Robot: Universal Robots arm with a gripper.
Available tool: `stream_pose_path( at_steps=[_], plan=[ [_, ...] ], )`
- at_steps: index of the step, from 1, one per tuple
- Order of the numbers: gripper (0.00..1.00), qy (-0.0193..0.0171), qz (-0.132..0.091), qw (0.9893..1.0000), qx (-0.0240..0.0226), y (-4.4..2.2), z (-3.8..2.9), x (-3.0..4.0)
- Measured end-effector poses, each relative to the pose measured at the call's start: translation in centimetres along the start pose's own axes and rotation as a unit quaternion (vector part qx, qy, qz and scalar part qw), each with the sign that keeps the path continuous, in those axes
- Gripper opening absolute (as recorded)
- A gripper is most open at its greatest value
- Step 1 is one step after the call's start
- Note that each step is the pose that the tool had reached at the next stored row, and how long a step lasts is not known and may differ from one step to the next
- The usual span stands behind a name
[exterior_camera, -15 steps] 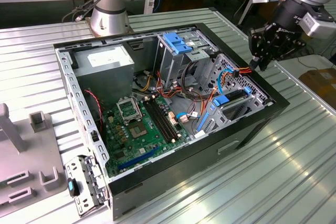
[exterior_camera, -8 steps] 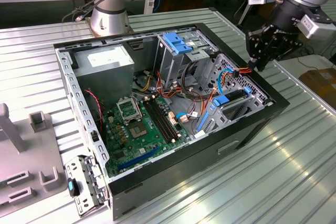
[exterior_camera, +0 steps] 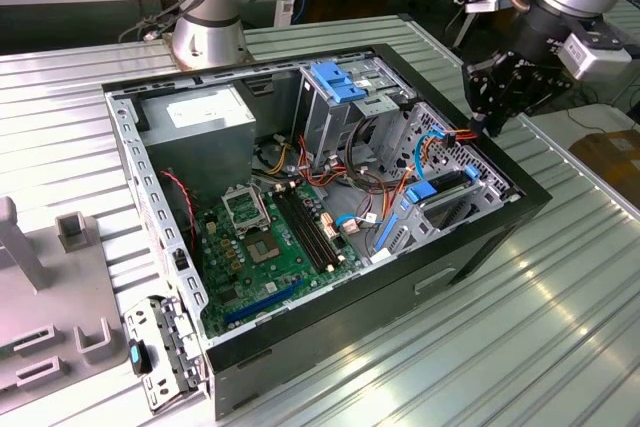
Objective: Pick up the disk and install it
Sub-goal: 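Insert the first disk wire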
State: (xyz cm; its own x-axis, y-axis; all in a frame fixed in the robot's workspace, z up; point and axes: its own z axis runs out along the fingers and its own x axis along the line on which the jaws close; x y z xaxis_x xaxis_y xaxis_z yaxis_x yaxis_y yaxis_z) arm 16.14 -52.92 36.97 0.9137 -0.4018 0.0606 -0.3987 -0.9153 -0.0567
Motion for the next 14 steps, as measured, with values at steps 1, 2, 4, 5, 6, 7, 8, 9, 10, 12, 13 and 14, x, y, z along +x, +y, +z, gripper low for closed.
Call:
stream_pose_path(
  at_steps=[1,2,4,5,6,7,8,9,10,12,13,14],
  plan=[
    [0.31,-0.0001,-0.002,1.0000,0.0002,0.01,0.02,-0.04],
    [0.31,0.0000,-0.004,1.0000,0.0003,0.00,0.02,-0.06],
    [0.31,0.0000,-0.010,1.0000,0.0005,-0.06,0.05,-0.10],
    [0.31,-0.0001,-0.020,0.9998,0.0008,-0.29,0.15,-0.22],
    [0.31,-0.0003,-0.035,0.9994,0.0012,-0.52,0.26,-0.33],
    [0.31,0.0022,-0.041,0.9992,0.0026,-0.56,0.36,-0.35],
    [0.31,0.0053,-0.042,0.9991,0.0037,-0.56,0.39,-0.35],
    [0.31,0.0120,-0.042,0.9990,0.0060,-0.56,0.43,-0.35],
    [0.31,0.0121,-0.042,0.9990,0.0060,-0.56,0.43,-0.35],
    [0.31,0.0121,-0.042,0.9990,0.0060,-0.54,0.43,-0.41],
    [0.31,0.0122,-0.041,0.9990,0.0059,-0.50,0.41,-0.52],
    [0.31,0.0123,-0.041,0.9991,0.0059,-0.40,0.40,-0.71]
  ],
)
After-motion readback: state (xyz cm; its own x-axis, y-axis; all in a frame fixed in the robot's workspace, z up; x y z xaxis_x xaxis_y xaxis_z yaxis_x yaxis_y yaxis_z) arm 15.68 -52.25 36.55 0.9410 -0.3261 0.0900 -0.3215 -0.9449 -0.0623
